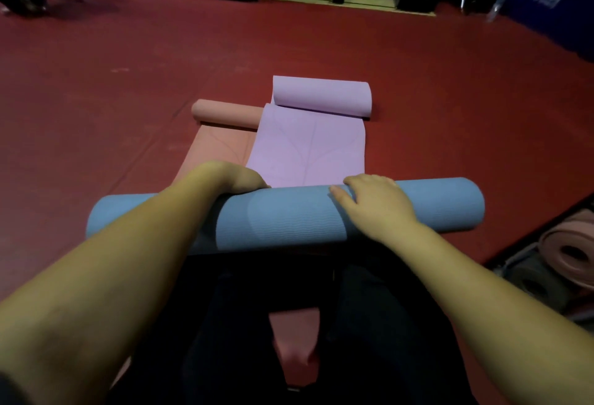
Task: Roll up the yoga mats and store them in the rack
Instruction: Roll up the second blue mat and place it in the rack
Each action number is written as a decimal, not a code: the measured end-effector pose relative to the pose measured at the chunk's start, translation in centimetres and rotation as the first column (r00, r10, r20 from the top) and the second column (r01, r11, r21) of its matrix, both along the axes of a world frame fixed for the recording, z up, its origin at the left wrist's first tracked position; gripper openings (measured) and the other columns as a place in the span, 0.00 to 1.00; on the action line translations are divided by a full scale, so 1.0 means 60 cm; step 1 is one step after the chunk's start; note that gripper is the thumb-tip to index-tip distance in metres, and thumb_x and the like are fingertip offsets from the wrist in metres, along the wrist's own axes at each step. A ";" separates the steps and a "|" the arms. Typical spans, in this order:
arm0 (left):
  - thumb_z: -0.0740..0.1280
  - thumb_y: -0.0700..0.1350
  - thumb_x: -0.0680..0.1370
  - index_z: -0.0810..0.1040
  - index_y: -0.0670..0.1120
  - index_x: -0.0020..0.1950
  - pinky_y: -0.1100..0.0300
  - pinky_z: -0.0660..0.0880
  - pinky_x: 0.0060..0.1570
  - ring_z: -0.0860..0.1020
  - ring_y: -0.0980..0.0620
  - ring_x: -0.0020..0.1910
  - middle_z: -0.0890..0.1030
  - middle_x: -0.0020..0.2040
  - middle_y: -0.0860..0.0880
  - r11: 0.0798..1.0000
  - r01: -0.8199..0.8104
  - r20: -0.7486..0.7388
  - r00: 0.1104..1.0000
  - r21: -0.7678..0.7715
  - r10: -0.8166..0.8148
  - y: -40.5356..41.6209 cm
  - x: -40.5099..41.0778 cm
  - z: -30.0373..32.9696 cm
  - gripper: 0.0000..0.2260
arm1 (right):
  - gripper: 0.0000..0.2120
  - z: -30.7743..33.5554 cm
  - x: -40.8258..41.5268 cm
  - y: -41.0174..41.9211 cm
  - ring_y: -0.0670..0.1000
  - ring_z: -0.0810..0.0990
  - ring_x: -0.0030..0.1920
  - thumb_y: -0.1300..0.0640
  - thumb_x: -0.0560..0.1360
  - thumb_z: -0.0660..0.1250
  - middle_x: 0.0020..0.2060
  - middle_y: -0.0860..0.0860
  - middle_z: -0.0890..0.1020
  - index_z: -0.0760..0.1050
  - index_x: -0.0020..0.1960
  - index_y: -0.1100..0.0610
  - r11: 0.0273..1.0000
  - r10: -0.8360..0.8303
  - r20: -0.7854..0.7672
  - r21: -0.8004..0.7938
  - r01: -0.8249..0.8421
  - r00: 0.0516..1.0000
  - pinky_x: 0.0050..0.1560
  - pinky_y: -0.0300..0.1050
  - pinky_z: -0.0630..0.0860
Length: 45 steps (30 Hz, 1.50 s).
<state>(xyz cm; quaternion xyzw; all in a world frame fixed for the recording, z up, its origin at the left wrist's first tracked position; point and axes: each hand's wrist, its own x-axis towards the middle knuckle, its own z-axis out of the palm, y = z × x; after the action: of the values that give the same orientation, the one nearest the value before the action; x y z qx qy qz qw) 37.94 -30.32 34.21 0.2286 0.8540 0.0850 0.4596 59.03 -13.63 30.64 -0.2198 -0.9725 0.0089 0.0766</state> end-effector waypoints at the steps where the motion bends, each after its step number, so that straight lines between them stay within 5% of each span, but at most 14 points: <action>1: 0.65 0.55 0.80 0.82 0.43 0.58 0.49 0.75 0.59 0.82 0.43 0.54 0.84 0.55 0.44 1.000 -0.009 0.026 1.000 -0.019 0.009 0.003 -0.006 -0.005 0.18 | 0.34 -0.009 0.000 -0.005 0.58 0.78 0.54 0.32 0.76 0.43 0.51 0.53 0.82 0.78 0.54 0.54 0.999 -0.004 0.013 0.039 0.003 1.000 0.55 0.51 0.67; 5: 0.67 0.56 0.78 0.83 0.43 0.57 0.48 0.77 0.57 0.83 0.42 0.51 0.86 0.49 0.44 0.998 -0.019 0.036 0.999 -0.055 0.021 0.015 -0.018 -0.016 0.18 | 0.35 -0.017 -0.012 -0.006 0.59 0.78 0.48 0.31 0.74 0.42 0.44 0.53 0.83 0.79 0.47 0.55 0.995 -0.073 -0.012 0.065 0.073 0.997 0.51 0.51 0.67; 8: 0.65 0.56 0.80 0.80 0.42 0.61 0.52 0.74 0.53 0.81 0.44 0.52 0.83 0.55 0.45 0.999 -0.038 0.021 0.999 -0.002 0.038 0.020 -0.012 -0.019 0.19 | 0.37 -0.015 -0.024 -0.003 0.58 0.79 0.49 0.31 0.73 0.40 0.45 0.53 0.83 0.80 0.46 0.55 0.993 -0.091 -0.007 0.075 0.091 0.996 0.50 0.50 0.67; 12: 0.56 0.60 0.83 0.79 0.43 0.63 0.52 0.68 0.58 0.75 0.42 0.60 0.77 0.66 0.42 0.996 0.080 -0.364 0.929 0.035 -0.062 0.020 -0.013 -0.020 0.24 | 0.33 -0.012 -0.046 0.005 0.58 0.79 0.50 0.32 0.77 0.47 0.47 0.53 0.83 0.81 0.49 0.55 0.995 -0.099 0.048 0.033 0.098 0.994 0.49 0.49 0.67; 15: 0.52 0.63 0.82 0.81 0.45 0.46 0.53 0.68 0.44 0.77 0.44 0.48 0.82 0.50 0.44 0.978 0.139 -0.532 0.846 0.155 -0.037 0.006 -0.014 -0.016 0.26 | 0.31 -0.007 -0.057 0.013 0.58 0.79 0.53 0.33 0.79 0.48 0.50 0.54 0.83 0.81 0.52 0.55 0.994 -0.098 0.099 -0.030 0.101 0.990 0.49 0.49 0.67; 19: 0.50 0.66 0.81 0.78 0.44 0.48 0.54 0.66 0.44 0.77 0.40 0.52 0.81 0.49 0.43 0.956 0.167 -0.589 0.808 0.243 0.009 -0.030 0.013 -0.019 0.29 | 0.35 0.004 -0.075 0.030 0.58 0.78 0.57 0.32 0.79 0.44 0.55 0.55 0.82 0.80 0.56 0.55 0.982 -0.101 0.223 -0.136 0.134 0.969 0.48 0.48 0.67; 24: 0.40 0.69 0.77 0.78 0.48 0.54 0.48 0.68 0.56 0.76 0.41 0.56 0.81 0.55 0.45 0.958 0.287 -0.853 0.502 0.010 -0.142 -0.062 0.064 -0.064 0.35 | 0.37 0.014 -0.096 0.035 0.59 0.77 0.58 0.32 0.79 0.43 0.59 0.57 0.80 0.80 0.59 0.56 0.967 -0.077 0.322 -0.206 0.150 0.943 0.50 0.49 0.68; 31: 0.45 0.64 0.82 0.75 0.49 0.44 0.49 0.65 0.51 0.74 0.43 0.46 0.81 0.49 0.45 0.964 0.233 -0.766 0.640 0.128 -0.053 -0.052 0.046 -0.034 0.26 | 0.36 0.054 -0.107 0.028 0.59 0.70 0.70 0.34 0.81 0.45 0.72 0.59 0.71 0.71 0.71 0.60 0.933 -0.053 0.419 -0.303 0.195 0.906 0.65 0.51 0.65; 35: 0.44 0.66 0.81 0.76 0.48 0.46 0.52 0.66 0.46 0.73 0.44 0.45 0.81 0.50 0.45 0.974 0.194 -0.717 0.695 0.120 -0.051 -0.055 0.054 -0.007 0.29 | 0.34 0.078 -0.103 0.032 0.57 0.65 0.74 0.36 0.82 0.45 0.76 0.57 0.65 0.67 0.75 0.58 0.912 0.004 0.466 -0.365 0.188 0.885 0.71 0.50 0.59; 41: 0.45 0.68 0.80 0.75 0.42 0.69 0.50 0.67 0.58 0.73 0.41 0.61 0.74 0.69 0.41 0.988 0.143 -0.495 0.863 0.049 -0.101 -0.055 0.055 0.021 0.36 | 0.31 0.088 -0.097 0.043 0.53 0.65 0.74 0.35 0.80 0.52 0.76 0.52 0.64 0.67 0.75 0.53 0.837 0.076 0.574 -0.481 0.260 0.815 0.71 0.49 0.58; 45: 0.49 0.65 0.82 0.69 0.42 0.75 0.51 0.63 0.67 0.68 0.41 0.72 0.68 0.75 0.42 0.994 0.101 -0.383 0.921 0.043 -0.077 -0.056 0.061 0.009 0.33 | 0.34 0.067 -0.091 0.040 0.54 0.69 0.71 0.31 0.78 0.53 0.74 0.53 0.68 0.71 0.72 0.54 0.809 0.069 0.593 -0.504 0.303 0.802 0.68 0.49 0.61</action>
<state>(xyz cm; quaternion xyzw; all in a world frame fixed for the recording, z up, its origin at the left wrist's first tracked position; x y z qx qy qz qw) 41.61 -33.66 34.76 0.2934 0.9126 0.0446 0.2813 53.57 -11.23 34.68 -0.2871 -0.8817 0.2295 -0.2959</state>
